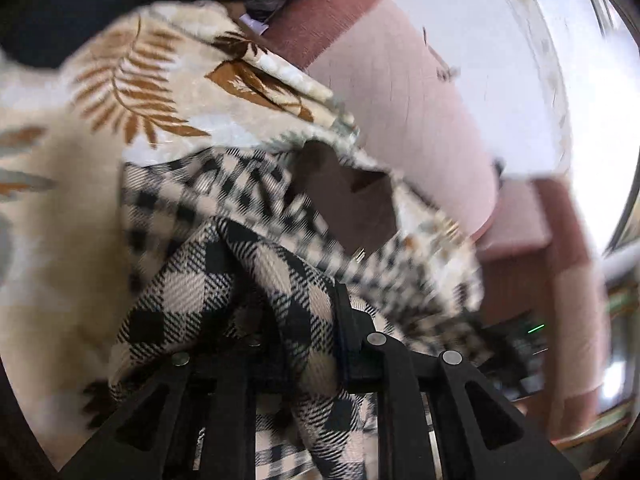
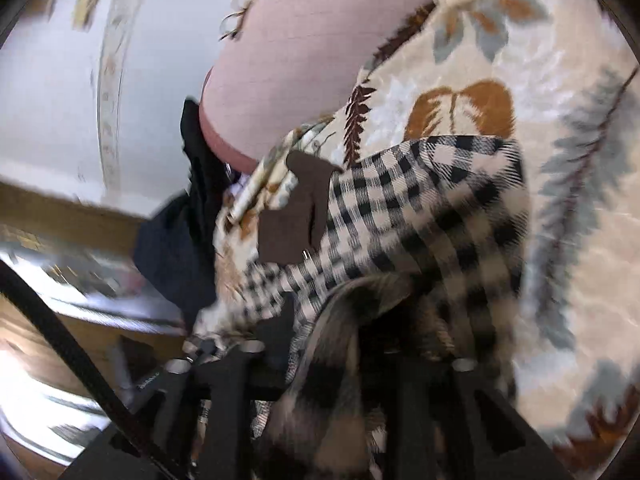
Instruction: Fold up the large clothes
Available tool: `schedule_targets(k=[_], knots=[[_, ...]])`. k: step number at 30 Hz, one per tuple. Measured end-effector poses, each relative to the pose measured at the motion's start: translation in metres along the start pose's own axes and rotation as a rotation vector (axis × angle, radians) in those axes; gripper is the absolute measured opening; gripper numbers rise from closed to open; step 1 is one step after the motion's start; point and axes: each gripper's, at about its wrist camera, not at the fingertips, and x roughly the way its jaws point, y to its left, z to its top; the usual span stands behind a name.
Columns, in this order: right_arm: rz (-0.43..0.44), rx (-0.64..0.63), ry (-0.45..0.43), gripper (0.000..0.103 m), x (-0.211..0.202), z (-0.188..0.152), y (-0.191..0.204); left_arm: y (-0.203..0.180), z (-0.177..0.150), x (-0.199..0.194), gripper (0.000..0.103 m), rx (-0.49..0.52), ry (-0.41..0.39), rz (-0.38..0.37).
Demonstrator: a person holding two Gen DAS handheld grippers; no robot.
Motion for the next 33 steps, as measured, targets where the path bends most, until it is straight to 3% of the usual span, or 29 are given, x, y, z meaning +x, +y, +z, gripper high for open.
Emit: schedule_targets(k=[2,5,15,18,21,25,28,33], knots=[[0.035,0.05,-0.035,0.066,0.004,0.012,-0.01,0.016,0.012,0.002,0.018,-0.101,-0.027,-0.093],[0.061,0.132,-0.092,0.068,0.012,0.031,-0.03,0.033,0.024,0.004,0.027,-0.196,-0.08,-0.151],[-0.022,0.114,-0.124,0.068,0.025,0.06,-0.039,0.064,0.052,0.002,0.04,-0.344,-0.178,-0.179],[-0.068,0.11,-0.149,0.068,0.023,0.068,-0.037,0.06,0.065,-0.006,0.044,-0.326,-0.217,-0.137],[-0.178,0.049,-0.154,0.068,0.026,0.075,-0.024,0.051,0.071,-0.014,0.044,-0.282,-0.233,-0.079],[-0.272,-0.092,-0.169,0.068,0.017,0.068,0.012,0.036,0.062,-0.036,0.052,-0.146,-0.241,0.06],[-0.308,-0.239,-0.149,0.068,-0.001,0.046,0.039,0.025,0.04,-0.048,0.054,-0.031,-0.236,0.18],[-0.387,-0.341,-0.109,0.068,-0.033,-0.009,0.032,0.033,-0.007,-0.052,0.059,0.123,-0.176,0.272]])
